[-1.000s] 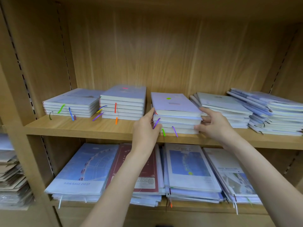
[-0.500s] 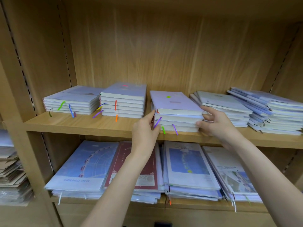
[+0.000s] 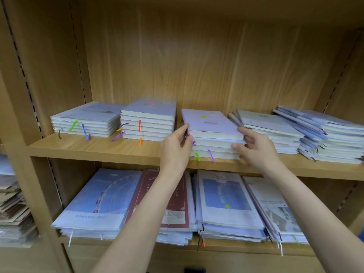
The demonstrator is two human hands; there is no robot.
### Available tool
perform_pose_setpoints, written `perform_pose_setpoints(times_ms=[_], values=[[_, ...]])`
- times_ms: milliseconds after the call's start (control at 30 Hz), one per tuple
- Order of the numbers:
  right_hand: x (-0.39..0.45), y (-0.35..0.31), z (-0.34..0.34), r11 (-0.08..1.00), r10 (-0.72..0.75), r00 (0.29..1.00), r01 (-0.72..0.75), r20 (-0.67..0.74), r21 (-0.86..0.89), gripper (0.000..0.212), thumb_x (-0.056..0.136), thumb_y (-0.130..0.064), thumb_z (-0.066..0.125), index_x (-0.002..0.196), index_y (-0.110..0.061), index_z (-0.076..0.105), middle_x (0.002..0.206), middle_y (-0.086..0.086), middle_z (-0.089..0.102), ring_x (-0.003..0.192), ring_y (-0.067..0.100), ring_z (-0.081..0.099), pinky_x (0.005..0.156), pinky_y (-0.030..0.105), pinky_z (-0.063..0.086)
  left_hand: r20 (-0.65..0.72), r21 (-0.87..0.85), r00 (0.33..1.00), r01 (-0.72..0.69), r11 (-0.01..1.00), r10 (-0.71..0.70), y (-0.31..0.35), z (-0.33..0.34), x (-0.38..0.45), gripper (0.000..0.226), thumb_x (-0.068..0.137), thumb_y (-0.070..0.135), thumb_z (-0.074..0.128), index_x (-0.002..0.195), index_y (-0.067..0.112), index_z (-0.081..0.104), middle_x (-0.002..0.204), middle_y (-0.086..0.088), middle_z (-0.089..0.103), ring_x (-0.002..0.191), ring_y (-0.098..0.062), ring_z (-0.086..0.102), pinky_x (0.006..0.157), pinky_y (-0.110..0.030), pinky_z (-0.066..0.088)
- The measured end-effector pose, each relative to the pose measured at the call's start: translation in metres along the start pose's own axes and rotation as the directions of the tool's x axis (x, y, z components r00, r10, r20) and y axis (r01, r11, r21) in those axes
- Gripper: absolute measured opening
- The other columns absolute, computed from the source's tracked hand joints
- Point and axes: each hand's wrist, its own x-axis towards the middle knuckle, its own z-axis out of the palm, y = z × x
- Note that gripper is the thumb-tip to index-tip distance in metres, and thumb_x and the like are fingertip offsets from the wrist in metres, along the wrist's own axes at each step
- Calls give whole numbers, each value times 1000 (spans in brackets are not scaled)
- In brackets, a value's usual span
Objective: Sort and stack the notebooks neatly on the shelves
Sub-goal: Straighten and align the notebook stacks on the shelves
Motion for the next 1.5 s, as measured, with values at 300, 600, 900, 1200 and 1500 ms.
perform_pose_setpoints(times_ms=[300, 600, 900, 1200, 1500], values=[[-7, 2, 8, 997, -20, 982, 33, -189, 67, 49, 77, -10, 75, 123, -11, 61, 109, 16, 67, 104, 20, 62, 93, 24, 43, 18, 86, 1000, -26, 996, 25, 2, -1, -4, 47, 83, 21, 51, 130, 12, 54, 94, -2, 66, 100, -20, 64, 96, -45, 47], [-12, 2, 3, 963, 38, 997, -18, -70, 268, 60, 78, 0, 71, 133, -12, 50, 118, 7, 59, 108, 7, 49, 84, 9, 40, 44, 179, 999, -26, 984, 18, -1, -3, -12, 57, 82, 9, 60, 136, 20, 47, 96, 1, 64, 94, -16, 60, 93, -39, 48], [-5, 14, 1, 976, -95, 993, 107, 72, -190, 72, 80, -9, 71, 141, -28, 38, 103, 8, 60, 96, 24, 58, 79, 22, 39, 233, 397, 971, -44, 917, -55, -5, -20, 8, 65, 78, -8, 62, 135, 18, 47, 105, -5, 68, 94, -16, 64, 88, -27, 50], [29, 11, 26, 935, -100, 994, 112, 51, -336, 73, 82, -4, 66, 145, -19, 32, 128, 18, 54, 106, 34, 53, 99, 42, 39, 147, 570, 988, -45, 820, -49, -23, -2, 37, 41, 83, -7, 46, 114, 18, 58, 91, -8, 66, 86, -27, 60, 68, -28, 44], [55, 23, 31, 971, -117, 988, 136, 102, -196, 83, 81, -8, 69, 147, -25, 22, 149, -10, 26, 125, 16, 39, 102, 25, 32, 149, 552, 981, 21, 833, -124, -36, 7, 63, 73, 85, -3, 53, 147, 22, 24, 117, -11, 63, 106, -29, 59, 90, -36, 47]])
